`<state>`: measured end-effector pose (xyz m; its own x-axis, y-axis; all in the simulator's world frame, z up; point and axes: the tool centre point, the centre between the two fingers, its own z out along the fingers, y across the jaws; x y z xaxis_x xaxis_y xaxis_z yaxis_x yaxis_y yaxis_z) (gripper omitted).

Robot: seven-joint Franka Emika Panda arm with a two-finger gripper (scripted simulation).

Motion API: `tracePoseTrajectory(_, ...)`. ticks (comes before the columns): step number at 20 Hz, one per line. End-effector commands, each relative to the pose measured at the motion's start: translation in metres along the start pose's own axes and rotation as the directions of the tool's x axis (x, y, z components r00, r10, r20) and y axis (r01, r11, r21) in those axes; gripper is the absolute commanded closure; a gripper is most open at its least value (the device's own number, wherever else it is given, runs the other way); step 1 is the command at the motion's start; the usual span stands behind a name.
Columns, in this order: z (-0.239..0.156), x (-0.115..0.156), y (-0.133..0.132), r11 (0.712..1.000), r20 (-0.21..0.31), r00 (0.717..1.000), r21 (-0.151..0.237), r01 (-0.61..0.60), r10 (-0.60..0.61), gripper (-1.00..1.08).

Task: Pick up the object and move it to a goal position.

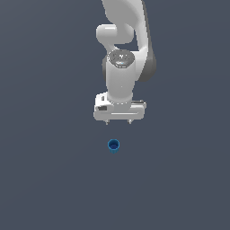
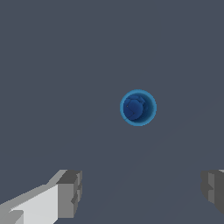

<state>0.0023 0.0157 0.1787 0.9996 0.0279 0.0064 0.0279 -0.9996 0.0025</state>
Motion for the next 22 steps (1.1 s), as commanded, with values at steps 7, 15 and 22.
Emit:
tracePoseTrajectory(7, 0.0, -0.004, -0.026, 1.0, 0.004, 1.0, 0.018, 0.012, -0.012, -0.92)
tracePoseTrajectory(15, 0.002, -0.004, -0.034, 1.0, 0.006, 1.0, 0.024, 0.016, -0.016, -0.92)
tracePoseTrajectory(22, 0.016, 0.009, -0.024, 1.0, 0.006, 1.0, 0.022, 0.013, -0.013, -0.92)
